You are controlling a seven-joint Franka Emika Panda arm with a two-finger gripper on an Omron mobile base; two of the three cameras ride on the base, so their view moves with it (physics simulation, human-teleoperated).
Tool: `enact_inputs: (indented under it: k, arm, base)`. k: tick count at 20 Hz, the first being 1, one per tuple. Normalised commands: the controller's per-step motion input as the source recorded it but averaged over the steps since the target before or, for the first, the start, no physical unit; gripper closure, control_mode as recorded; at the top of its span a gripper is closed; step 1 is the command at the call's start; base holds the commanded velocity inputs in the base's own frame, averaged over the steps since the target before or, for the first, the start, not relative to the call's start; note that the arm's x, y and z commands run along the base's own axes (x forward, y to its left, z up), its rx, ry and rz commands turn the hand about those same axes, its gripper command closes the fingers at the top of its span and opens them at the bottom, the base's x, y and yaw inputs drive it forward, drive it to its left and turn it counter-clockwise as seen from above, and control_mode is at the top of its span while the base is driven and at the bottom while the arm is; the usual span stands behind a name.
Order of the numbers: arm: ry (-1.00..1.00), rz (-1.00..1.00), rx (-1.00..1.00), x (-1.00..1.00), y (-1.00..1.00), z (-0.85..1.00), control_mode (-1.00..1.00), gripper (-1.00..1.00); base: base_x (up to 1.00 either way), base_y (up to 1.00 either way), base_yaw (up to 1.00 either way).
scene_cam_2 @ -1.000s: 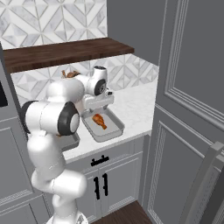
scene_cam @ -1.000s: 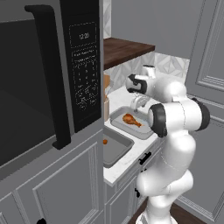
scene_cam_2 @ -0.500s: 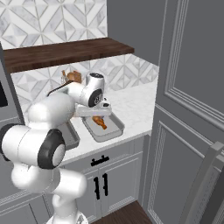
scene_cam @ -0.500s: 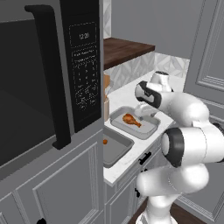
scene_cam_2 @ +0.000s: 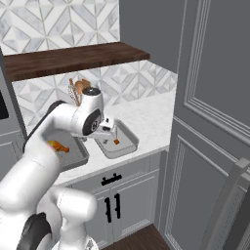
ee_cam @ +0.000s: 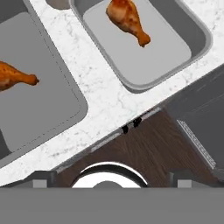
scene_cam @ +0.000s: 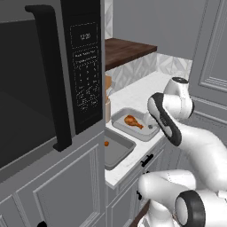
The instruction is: Place one squash and one chicken drumstick in each tupperware on the nearby counter, to pack two identical lunches.
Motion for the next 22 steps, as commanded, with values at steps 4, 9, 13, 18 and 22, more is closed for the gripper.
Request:
enact_inputs:
  k: [4, 9, 13, 18, 22]
  arm:
    - [-0.06, -0.22, 0.00, -1.00, 0.01, 0.13, -1.00, -1.00]
    - [-0.01, -0.03, 0.00, -0.72, 0.01, 0.00, -1.00, -1.00]
    - [0.00, 0.00, 0.00, 0.00, 0.00, 0.00, -1.00, -1.00]
    - [0.00, 0.00, 0.00, 0.00, 0.00, 0.00, 1.00, -1.00]
    - [0.00, 0.00, 0.00, 0.00, 0.00, 0.00, 1.00, -1.00]
  base:
    - [0.00, 0.00, 0.00]
    - [0.00, 0.00, 0.00]
    - [0.00, 0.00, 0.00]
    - [-0.43, -0.01, 0.00]
    - [-1.00, -0.02, 0.00]
